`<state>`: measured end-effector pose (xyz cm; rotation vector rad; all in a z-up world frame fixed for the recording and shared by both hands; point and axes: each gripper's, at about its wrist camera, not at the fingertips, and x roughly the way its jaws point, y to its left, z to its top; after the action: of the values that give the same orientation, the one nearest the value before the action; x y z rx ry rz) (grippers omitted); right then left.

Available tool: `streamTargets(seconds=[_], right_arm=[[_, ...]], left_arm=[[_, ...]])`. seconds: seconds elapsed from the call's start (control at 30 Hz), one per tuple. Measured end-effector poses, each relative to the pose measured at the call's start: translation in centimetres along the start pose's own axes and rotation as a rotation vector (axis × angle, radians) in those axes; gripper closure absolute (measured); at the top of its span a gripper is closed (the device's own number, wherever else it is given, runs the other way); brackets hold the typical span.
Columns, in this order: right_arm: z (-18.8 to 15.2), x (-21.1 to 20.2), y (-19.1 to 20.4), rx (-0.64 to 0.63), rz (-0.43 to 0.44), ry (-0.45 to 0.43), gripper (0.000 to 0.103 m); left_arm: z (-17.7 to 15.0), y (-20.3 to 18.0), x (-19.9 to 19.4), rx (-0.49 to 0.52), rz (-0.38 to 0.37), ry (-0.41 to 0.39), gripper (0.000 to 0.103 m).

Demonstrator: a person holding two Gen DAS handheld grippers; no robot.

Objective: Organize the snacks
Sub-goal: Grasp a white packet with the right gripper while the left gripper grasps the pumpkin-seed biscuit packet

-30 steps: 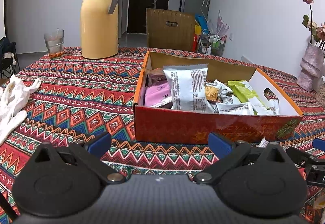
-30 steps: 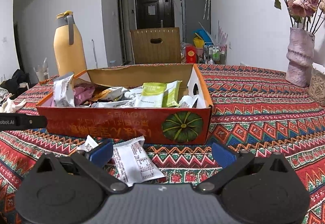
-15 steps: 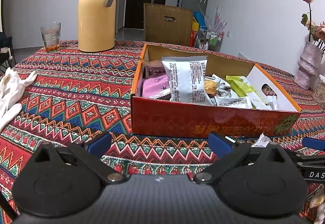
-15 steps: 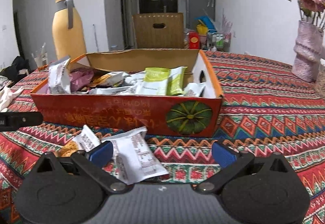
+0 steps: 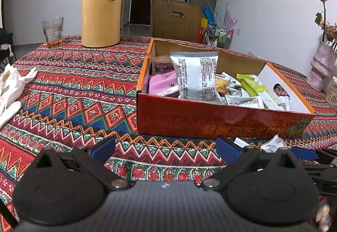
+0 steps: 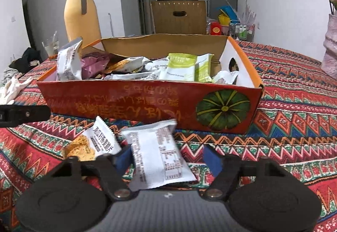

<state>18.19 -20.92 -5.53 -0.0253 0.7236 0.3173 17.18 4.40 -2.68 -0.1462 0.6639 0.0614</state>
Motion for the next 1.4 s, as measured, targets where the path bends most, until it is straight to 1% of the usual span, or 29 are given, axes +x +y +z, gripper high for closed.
streamTargets(seconds=[0.07, 0.1, 0.27, 0.4, 0.7, 0.83, 1.03, 1.2, 1.4], right_arm=[[0.0, 0.0, 0.0, -0.001, 0.007, -0.007, 0.053], [0.0, -0.1, 0.0, -0.001, 0.014, -0.009, 0.056], [-0.1, -0.3, 0.2, -0.011, 0.018, -0.023, 0.063], [-0.1, -0.8, 0.3, -0.020, 0.020, -0.040, 0.063], [-0.2, -3.5, 0.0, -0.025, 0.017, -0.118, 0.063], [-0.6, -4.8, -0.9, -0.019, 0.004, -0.150, 0.063], [-1.4, -5.9, -3.3, 0.034, -0.012, -0.183, 0.063], [-1.7, -6.1, -4.3, 0.076, 0.001, -0.217, 0.063], [-2.1, -5.8, -5.2, 0.114, 0.021, -0.222, 0.063]], left_arm=[[0.0, 0.1, 0.0, -0.003, -0.002, 0.000, 0.000], [0.0, 0.1, 0.0, -0.003, -0.003, 0.000, 0.000], [0.0, 0.1, 0.1, -0.002, 0.000, 0.003, 0.000], [0.0, 0.0, 0.1, -0.001, 0.001, 0.004, 0.000], [0.4, -0.3, -0.2, -0.008, -0.002, 0.019, 0.000], [0.6, -1.6, -0.9, 0.027, -0.005, 0.019, 0.000], [0.7, -4.0, -0.8, 0.070, -0.018, 0.040, 0.000], [0.5, -6.2, -0.1, 0.106, -0.047, 0.076, 0.000], [-0.1, -8.0, 0.6, 0.137, -0.076, 0.112, 0.000]])
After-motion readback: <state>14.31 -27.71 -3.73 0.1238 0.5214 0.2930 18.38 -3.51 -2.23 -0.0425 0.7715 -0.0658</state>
